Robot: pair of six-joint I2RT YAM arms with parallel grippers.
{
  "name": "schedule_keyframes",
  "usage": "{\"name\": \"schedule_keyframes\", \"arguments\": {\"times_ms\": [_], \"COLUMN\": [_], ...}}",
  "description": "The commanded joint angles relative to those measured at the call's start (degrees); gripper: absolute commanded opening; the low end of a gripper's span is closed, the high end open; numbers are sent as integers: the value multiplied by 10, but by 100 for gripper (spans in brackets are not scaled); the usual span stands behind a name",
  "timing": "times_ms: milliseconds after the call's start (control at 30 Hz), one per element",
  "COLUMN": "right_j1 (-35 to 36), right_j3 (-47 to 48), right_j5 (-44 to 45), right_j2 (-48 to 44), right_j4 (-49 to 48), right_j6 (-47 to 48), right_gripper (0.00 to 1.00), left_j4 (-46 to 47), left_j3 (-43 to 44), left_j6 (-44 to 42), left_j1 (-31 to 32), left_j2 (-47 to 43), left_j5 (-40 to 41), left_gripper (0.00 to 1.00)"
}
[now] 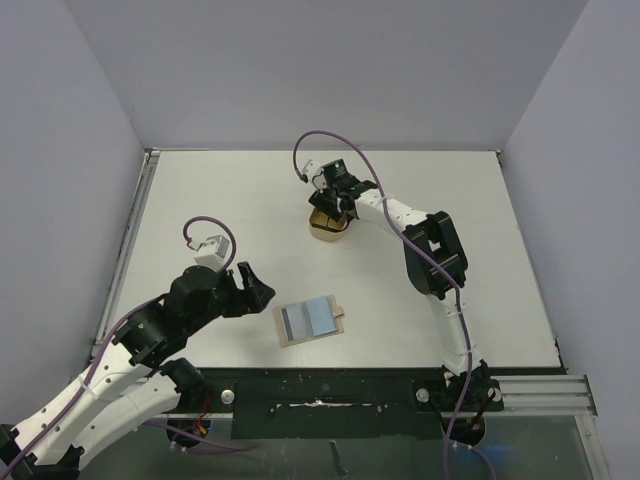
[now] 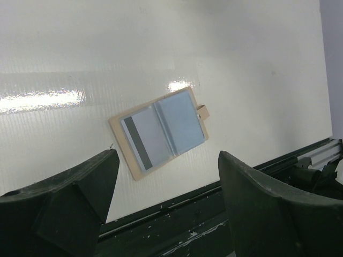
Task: Put the credit cards into the card holder
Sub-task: Pick up the credit card from the storage box.
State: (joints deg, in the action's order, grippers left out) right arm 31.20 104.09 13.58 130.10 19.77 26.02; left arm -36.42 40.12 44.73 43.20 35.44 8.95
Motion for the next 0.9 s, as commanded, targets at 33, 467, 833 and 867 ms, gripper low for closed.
{"name": "schedule_keyframes", "arguments": {"times_ms": [33, 467, 833, 867], "right_j1": [-2, -4, -7, -7], "right_j3": [19, 20, 27, 28], "right_j5": [32, 39, 48, 47], "right_j2": [-6, -20, -31, -32], "right_j4": [-37, -38, -38, -38], "right_j6": [4, 10, 6, 6], "right_gripper": [68, 54, 42, 41], "left_j4": [15, 16, 16, 17], "left_j3": [9, 7, 6, 6], "left_j6": [-3, -1, 0, 0], "left_j1": [3, 3, 3, 3], "left_j2": [2, -5, -8, -9], "left_j5": [8, 9, 6, 6], "left_gripper": [74, 74, 74, 74]}}
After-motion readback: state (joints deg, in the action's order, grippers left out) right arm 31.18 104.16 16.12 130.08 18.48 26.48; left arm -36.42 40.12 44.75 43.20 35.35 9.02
